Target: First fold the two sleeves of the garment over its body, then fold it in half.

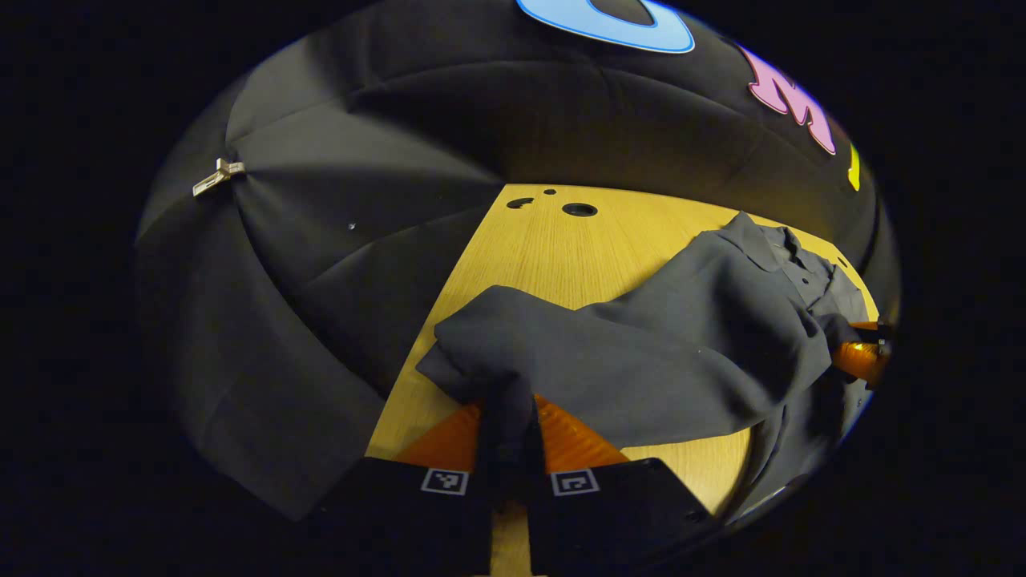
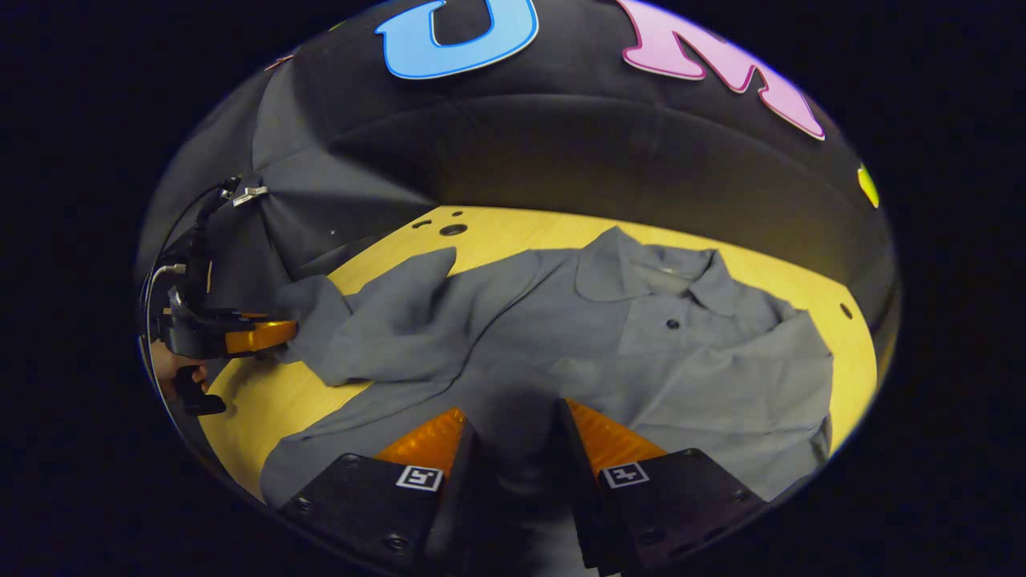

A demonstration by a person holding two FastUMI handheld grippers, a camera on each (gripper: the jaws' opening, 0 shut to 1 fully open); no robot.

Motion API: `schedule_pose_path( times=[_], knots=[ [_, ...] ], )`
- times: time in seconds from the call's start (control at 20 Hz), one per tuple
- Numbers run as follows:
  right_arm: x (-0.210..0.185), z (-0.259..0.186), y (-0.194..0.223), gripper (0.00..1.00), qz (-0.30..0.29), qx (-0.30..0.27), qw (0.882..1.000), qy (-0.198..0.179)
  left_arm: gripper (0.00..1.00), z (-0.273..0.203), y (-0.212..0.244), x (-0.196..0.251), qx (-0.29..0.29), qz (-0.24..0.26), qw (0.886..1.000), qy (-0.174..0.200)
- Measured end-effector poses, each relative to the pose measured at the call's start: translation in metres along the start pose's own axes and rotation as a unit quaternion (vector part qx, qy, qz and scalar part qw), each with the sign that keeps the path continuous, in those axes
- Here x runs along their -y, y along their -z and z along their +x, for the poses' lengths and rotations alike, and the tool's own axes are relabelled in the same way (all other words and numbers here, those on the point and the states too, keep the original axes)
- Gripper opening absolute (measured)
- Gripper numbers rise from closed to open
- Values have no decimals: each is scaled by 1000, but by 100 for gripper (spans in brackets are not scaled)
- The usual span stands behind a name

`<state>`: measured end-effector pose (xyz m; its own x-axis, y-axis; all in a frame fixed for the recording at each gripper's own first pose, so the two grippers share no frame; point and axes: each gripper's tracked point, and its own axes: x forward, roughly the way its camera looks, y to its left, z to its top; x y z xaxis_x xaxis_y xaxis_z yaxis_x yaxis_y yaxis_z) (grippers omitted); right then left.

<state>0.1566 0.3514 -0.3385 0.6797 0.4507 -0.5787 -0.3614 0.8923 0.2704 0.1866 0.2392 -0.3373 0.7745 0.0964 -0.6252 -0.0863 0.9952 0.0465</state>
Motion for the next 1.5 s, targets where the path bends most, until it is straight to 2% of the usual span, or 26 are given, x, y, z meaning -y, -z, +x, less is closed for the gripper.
schedule_pose_path(
  times=[0.05, 0.1, 0.15, 0.2, 0.35, 0.55, 0.7, 0.8, 1.0, 1.1, 1.25, 1.5],
  knots=[
    [-4, -3, 2, 62, 9, -2, 1000, -9, 17, 1, -1, 0, 0, 0, 1000, 0],
    [-11, -7, 1, 64, 23, -1, 999, -27, 16, 0, 0, 1, 0, 1, 1000, 0],
    [-23, -12, -2, 74, 42, 3, 998, -51, 14, 0, -1, 1, -3, 5, 1000, -2],
    [-33, -18, -6, 89, 60, 8, 995, -73, 13, 0, 0, 0, -6, 13, 1000, -6],
    [-56, -42, -12, 86, 85, 16, 988, -128, 8, -2, -4, 0, -11, 28, 999, -14],
    [-53, -62, -10, 86, 97, 24, 985, -143, 6, -12, -14, -1, 2, 23, 999, -22],
    [-61, -90, -4, 86, 113, 19, 978, -176, 6, -26, -24, -1, 12, 5, 1000, -22],
    [-42, -106, 1, 86, 98, 27, 982, -159, 6, -36, -36, -3, 25, -7, 999, -24],
    [15, -128, 2, 87, 73, 48, 993, -85, 6, -60, -66, 1, 60, -27, 998, -25],
    [38, -137, -1, 97, 84, 60, 993, -54, 6, -74, -84, 9, 79, -35, 996, -21],
    [79, -154, -12, 98, 82, 82, 993, -6, 6, -98, -116, 32, 113, -45, 992, -9],
    [139, -184, -16, 99, 53, 98, 991, 67, 5, -136, -169, 89, 166, -34, 985, 32]
  ],
)
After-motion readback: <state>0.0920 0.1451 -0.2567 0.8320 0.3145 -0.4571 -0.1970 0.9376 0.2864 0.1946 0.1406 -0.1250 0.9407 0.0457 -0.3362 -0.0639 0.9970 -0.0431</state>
